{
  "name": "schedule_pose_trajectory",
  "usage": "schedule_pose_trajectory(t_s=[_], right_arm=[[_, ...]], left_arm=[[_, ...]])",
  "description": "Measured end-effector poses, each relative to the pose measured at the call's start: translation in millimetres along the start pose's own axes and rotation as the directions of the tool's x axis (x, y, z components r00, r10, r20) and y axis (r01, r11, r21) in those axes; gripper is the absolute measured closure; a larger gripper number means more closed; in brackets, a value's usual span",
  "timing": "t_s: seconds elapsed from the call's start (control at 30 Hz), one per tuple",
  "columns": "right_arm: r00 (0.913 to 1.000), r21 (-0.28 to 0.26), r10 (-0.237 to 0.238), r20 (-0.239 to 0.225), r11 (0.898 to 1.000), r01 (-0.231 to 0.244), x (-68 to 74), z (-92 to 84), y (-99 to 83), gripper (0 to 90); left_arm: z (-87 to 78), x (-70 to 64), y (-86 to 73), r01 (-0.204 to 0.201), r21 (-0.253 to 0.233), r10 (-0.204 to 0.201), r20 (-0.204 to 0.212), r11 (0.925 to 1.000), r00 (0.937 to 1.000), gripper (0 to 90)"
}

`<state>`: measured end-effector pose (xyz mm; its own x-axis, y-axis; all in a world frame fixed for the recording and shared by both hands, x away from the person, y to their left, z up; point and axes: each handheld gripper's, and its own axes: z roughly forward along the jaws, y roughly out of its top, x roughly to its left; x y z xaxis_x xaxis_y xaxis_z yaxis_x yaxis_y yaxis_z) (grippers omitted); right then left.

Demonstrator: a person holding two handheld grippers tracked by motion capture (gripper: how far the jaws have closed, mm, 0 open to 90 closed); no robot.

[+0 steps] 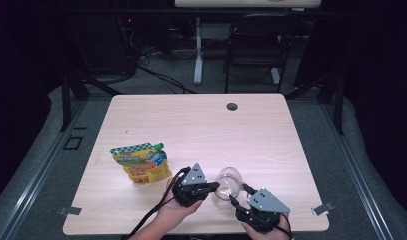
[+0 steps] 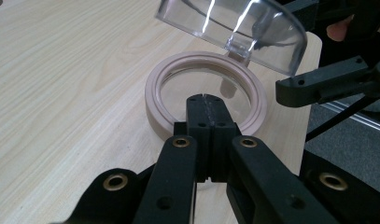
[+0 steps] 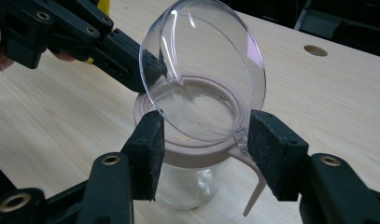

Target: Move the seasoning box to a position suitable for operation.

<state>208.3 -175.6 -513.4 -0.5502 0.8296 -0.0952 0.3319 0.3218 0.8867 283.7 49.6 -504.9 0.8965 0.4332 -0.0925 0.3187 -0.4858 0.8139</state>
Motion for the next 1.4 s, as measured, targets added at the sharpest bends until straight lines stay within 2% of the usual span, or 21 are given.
schedule_pose_trajectory(t_s=[0.2,0.43,0.73,1.03,1.33,1.4], right_arm=[[0.9999,-0.027,0.008,0.007,1.000,-0.008,-0.2,-3.3,-0.2,49.4],[0.9999,-0.021,-0.003,0.017,1.000,0.003,-2.2,-5.9,-1.6,54.8],[0.9989,-0.021,0.042,0.019,0.999,-0.041,-11.3,-13.3,-6.3,61.0],[0.9969,-0.024,0.075,0.021,0.997,-0.075,-16.9,-15.0,-10.2,64.7],[0.9954,0.050,0.093,0.020,0.994,-0.094,-25.0,-8.4,-20.9,63.8],[0.9951,0.052,0.097,0.021,0.994,-0.098,-25.6,-7.4,-22.0,64.1]], left_arm=[[0.0,-1.0,0.2,-0.011,0.003,0.011,-0.005,0.9999,0.9999,90.0],[0.1,-1.6,0.9,-0.021,0.009,0.021,-0.010,0.9997,0.9997,90.0],[0.1,-2.0,2.1,-0.038,0.019,0.038,-0.012,0.9991,0.9992,90.0],[0.2,-1.3,1.0,-0.031,0.009,0.031,-0.006,0.9995,0.9995,90.0],[-0.3,-0.6,-0.3,-0.020,0.002,0.020,-0.003,0.9998,0.9998,90.0],[0.0,-0.7,-0.8,-0.016,-0.005,0.016,-0.004,0.9999,0.9999,90.0]])
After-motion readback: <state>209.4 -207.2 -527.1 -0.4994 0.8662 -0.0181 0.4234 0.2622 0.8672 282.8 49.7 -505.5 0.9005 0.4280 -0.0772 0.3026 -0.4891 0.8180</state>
